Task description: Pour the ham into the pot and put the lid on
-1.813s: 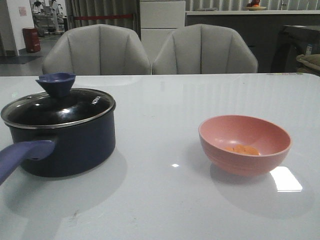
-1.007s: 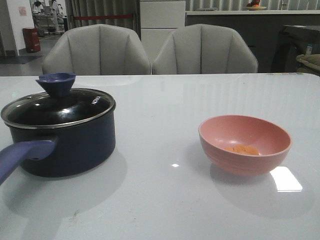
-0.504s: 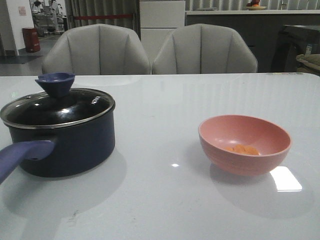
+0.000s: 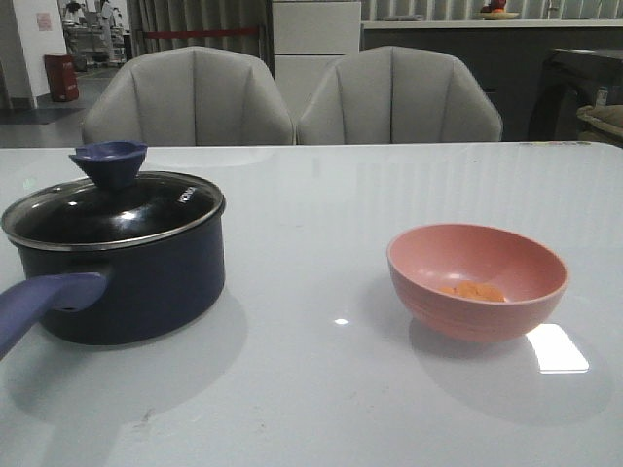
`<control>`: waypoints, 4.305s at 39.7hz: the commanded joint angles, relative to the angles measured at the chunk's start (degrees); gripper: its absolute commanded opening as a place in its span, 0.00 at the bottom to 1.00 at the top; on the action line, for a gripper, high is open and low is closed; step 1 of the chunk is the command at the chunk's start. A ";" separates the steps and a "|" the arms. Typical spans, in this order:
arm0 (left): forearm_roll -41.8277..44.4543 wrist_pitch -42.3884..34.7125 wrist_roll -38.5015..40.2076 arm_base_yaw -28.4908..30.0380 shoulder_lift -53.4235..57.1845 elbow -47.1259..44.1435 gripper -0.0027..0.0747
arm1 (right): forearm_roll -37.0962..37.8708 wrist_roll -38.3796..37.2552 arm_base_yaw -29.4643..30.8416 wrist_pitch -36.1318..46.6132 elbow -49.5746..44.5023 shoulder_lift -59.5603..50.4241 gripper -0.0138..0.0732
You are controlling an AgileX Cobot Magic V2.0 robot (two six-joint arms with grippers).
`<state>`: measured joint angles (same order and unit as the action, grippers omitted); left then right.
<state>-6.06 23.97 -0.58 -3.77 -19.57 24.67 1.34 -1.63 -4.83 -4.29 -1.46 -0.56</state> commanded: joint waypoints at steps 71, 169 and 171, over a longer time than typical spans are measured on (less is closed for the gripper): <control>-5.36 19.03 6.75 -9.82 -51.89 37.86 0.78 | 0.57 0.17 0.28 4.29 -0.58 -1.04 0.33; 3.59 43.48 29.75 -16.84 -89.25 69.63 0.41 | 0.57 0.17 0.21 4.29 -0.58 -1.15 0.33; 3.59 43.48 29.75 -16.84 -89.25 69.63 0.37 | 0.57 0.17 0.21 4.29 -0.58 -1.15 0.33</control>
<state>-0.68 66.61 29.55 -20.73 -109.56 93.73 1.34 -1.63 -4.83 -4.40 -1.46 -0.56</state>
